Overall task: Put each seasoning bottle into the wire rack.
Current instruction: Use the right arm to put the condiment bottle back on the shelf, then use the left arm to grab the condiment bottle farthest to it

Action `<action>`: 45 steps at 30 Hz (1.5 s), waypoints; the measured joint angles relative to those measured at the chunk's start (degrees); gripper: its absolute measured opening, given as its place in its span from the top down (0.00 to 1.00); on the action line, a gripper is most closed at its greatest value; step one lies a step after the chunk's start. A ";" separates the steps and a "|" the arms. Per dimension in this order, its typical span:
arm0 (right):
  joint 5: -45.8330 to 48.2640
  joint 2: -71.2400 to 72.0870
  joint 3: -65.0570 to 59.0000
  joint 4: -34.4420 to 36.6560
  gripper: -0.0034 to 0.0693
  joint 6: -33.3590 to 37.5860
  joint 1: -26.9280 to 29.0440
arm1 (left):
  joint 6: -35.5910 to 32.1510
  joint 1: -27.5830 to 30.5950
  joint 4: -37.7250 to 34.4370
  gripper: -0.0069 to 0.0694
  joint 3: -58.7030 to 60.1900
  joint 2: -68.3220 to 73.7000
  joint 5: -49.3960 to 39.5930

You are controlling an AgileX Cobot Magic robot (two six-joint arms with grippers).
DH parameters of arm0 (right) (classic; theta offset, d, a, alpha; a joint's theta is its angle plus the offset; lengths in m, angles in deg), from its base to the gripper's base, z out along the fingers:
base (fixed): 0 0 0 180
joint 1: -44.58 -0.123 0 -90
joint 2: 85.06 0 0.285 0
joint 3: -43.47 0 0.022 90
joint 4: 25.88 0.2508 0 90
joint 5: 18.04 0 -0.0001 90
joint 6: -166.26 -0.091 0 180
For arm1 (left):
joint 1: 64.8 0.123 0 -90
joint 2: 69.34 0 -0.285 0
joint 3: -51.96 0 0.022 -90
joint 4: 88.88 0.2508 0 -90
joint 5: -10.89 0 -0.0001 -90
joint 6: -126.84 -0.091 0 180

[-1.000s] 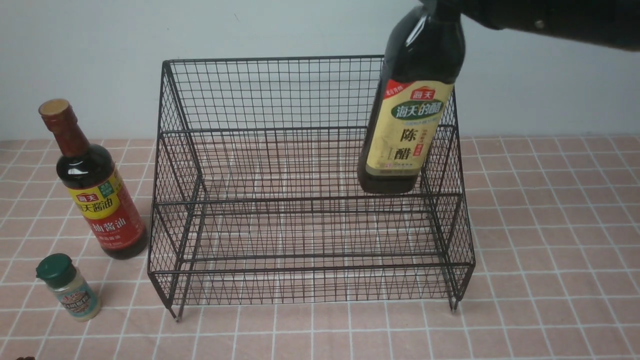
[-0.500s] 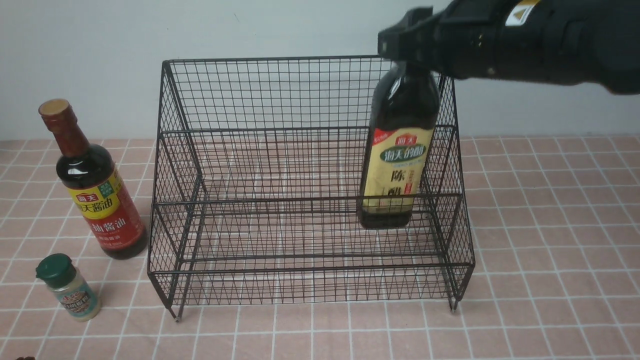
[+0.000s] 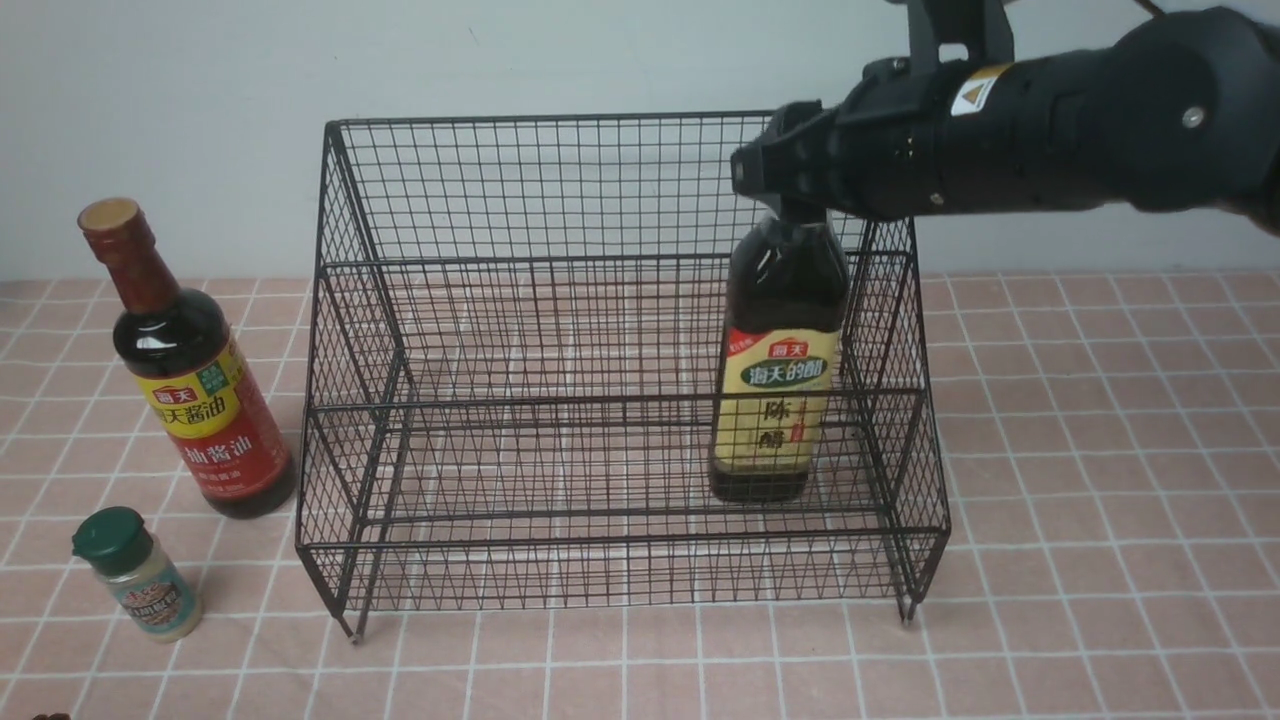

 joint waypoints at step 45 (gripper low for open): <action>6.42 71.94 -35.48 -21.03 0.97 -25.35 0.00 | 0.00 0.00 0.00 0.92 0.00 0.00 0.00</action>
